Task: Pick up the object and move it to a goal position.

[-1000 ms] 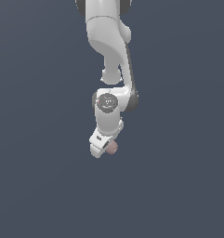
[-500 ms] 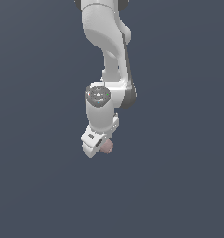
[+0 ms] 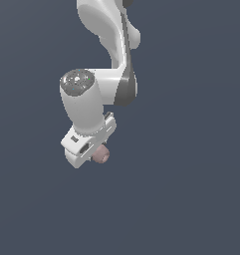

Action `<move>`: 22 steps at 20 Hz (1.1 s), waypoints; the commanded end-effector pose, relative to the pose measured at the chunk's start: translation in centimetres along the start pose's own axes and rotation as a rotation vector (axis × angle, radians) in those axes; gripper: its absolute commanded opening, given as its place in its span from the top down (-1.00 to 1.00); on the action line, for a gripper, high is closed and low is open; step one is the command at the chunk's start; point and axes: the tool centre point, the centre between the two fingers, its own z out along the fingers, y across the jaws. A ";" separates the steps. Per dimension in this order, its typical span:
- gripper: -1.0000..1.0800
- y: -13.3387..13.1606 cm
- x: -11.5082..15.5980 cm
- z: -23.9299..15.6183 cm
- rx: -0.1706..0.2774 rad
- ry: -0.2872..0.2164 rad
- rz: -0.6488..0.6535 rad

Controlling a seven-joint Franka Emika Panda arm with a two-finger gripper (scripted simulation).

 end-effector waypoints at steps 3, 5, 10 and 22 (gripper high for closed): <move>1.00 2.4 -1.1 -3.8 0.001 0.000 -0.001; 1.00 3.4 -1.5 -5.3 0.001 0.000 -0.001; 1.00 5.5 -2.4 -8.4 0.001 0.000 0.000; 1.00 9.0 -3.7 -13.4 0.000 -0.001 0.000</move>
